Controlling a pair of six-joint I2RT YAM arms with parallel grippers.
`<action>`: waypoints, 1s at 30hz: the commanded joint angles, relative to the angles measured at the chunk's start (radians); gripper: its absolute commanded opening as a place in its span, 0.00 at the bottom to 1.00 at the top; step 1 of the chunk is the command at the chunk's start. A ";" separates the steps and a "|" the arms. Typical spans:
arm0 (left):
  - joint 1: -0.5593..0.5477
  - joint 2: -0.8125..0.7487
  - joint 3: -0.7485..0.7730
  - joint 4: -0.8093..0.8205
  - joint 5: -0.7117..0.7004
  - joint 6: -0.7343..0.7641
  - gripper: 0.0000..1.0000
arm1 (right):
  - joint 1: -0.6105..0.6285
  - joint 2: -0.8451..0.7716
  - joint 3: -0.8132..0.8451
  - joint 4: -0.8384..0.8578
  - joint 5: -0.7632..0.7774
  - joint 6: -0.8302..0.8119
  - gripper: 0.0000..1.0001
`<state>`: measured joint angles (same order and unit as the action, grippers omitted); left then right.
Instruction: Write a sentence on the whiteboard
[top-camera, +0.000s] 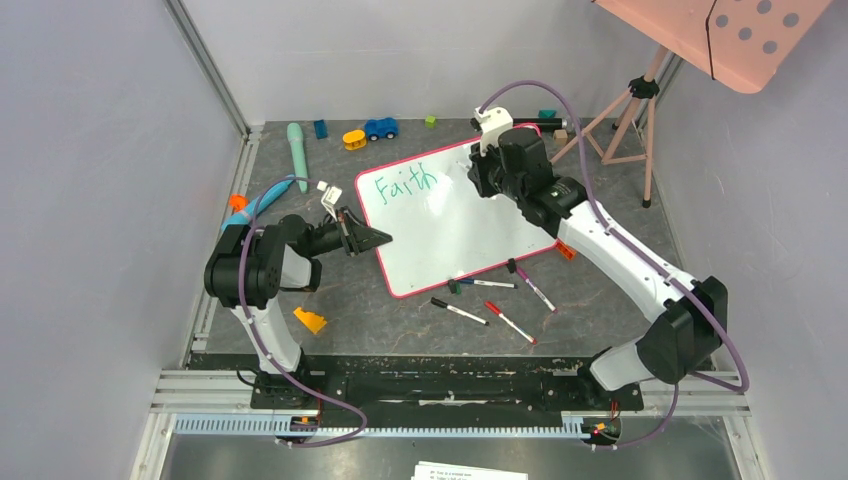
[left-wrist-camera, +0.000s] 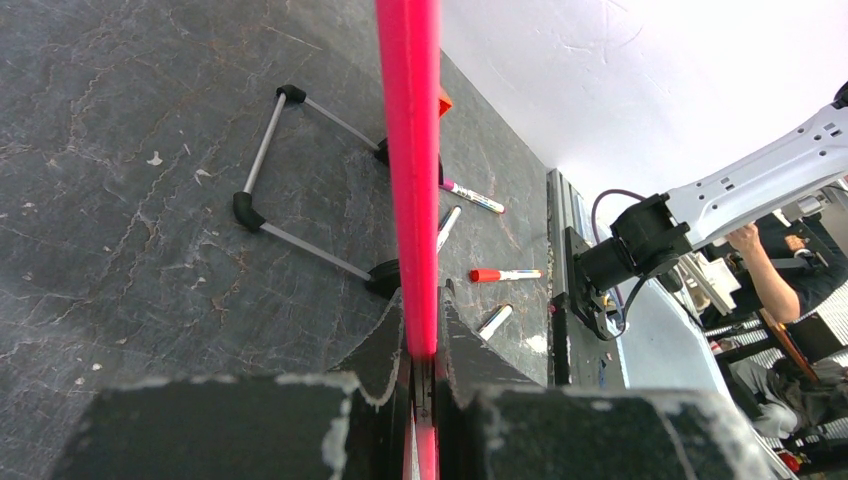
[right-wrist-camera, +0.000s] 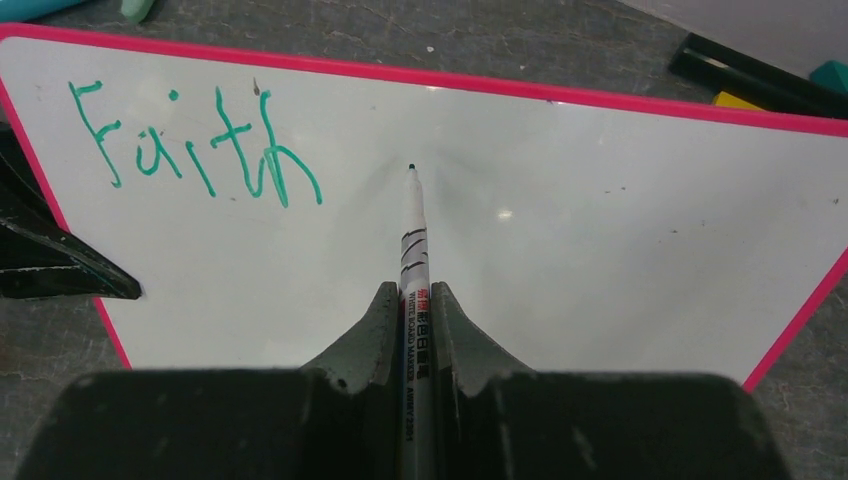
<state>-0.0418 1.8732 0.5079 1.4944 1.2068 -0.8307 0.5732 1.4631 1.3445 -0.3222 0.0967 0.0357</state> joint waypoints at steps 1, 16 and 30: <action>-0.015 0.011 -0.002 0.063 0.083 0.091 0.02 | -0.003 0.018 0.064 0.055 -0.038 -0.006 0.00; -0.017 0.006 -0.006 0.063 0.085 0.097 0.02 | -0.004 0.051 0.097 0.048 -0.029 0.003 0.00; -0.019 0.004 -0.005 0.063 0.086 0.097 0.02 | -0.006 0.074 0.116 0.039 -0.040 -0.003 0.00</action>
<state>-0.0418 1.8732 0.5076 1.4948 1.2068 -0.8307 0.5720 1.5356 1.4097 -0.3061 0.0654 0.0364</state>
